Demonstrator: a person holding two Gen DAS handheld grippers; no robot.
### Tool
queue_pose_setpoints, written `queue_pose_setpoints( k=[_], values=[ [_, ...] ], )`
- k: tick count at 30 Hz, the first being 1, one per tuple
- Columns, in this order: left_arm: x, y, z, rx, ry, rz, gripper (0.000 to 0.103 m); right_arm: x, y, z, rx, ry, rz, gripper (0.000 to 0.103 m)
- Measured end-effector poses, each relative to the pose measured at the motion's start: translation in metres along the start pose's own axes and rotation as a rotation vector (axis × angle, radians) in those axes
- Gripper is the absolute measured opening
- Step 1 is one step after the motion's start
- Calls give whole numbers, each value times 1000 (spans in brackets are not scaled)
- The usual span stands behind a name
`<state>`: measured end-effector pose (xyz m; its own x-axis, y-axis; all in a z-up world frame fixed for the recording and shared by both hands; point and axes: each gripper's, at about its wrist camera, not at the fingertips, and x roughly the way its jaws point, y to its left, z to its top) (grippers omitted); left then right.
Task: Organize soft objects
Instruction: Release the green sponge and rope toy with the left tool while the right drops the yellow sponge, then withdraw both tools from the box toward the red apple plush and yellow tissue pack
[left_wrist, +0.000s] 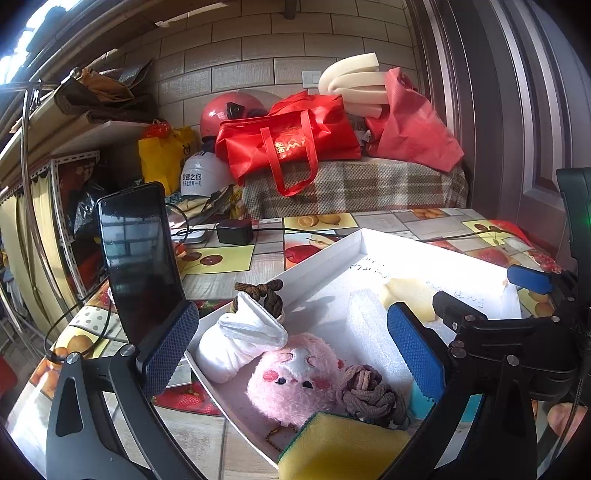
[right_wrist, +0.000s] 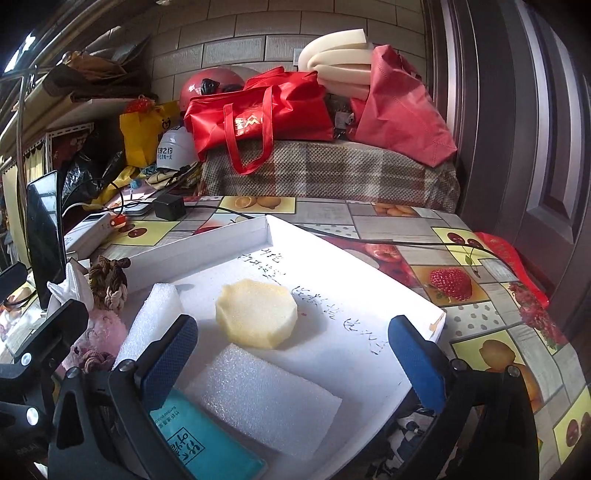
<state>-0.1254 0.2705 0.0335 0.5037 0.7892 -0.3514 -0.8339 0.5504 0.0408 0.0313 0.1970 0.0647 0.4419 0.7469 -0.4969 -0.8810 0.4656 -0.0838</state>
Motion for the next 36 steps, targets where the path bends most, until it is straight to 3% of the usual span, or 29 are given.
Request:
queue_pose_setpoints(
  k=[10,23,31,36],
  values=[
    [0,0,0,-2,-2,-1,103,-3,1,-1,-2,-17,-14,103],
    [-32,7,-4,-60,-60,-6,103,-36,12,-14,-31,-73,-119,103],
    [-55,3,-12,-59,-72,-3,103,-61,36,-27,-145,-111,-112,103],
    [-65,1,-18,-62,-81,-6,103,-71,29,-31,-115,-121,-75,103]
  ],
)
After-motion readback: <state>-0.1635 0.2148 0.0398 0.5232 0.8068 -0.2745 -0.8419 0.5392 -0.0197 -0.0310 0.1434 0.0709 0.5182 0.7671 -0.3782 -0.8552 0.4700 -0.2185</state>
